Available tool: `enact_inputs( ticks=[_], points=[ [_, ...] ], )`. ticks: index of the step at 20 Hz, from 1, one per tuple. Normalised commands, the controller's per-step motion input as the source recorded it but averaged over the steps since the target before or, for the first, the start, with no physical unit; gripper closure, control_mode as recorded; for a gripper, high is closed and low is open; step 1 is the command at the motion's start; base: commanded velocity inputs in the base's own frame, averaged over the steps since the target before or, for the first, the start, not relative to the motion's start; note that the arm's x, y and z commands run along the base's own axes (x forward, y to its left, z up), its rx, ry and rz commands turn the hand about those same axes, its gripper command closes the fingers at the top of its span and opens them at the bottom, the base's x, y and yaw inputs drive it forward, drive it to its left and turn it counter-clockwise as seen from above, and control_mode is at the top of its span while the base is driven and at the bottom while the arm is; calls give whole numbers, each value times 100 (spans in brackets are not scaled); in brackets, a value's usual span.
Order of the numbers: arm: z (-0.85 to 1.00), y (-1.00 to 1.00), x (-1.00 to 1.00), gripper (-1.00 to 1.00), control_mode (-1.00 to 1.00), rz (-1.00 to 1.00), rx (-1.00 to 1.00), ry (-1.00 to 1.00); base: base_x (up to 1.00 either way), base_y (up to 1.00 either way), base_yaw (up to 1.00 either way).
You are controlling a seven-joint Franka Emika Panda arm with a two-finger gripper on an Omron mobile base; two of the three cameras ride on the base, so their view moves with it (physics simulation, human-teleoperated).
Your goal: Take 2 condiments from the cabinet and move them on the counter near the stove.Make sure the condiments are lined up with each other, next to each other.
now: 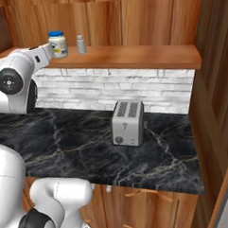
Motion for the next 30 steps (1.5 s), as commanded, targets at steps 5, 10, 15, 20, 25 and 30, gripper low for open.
enact_inputs(
  ticks=[5,10,15,20,25,30],
  points=[
    [0,0,10,-100,-100,-2,0,2,0,0,0],
    [0,-19,28,-100,-100,-12,13,10,0,0,0],
    [0,-23,20,-100,-100,0,13,13,0,0,0],
    [14,6,30,-100,-100,-4,0,1,0,0,0],
    [3,22,45,-100,-100,-3,-2,0,0,0,0],
    [0,13,45,-100,-100,-1,0,5,0,0,0]
  ],
)
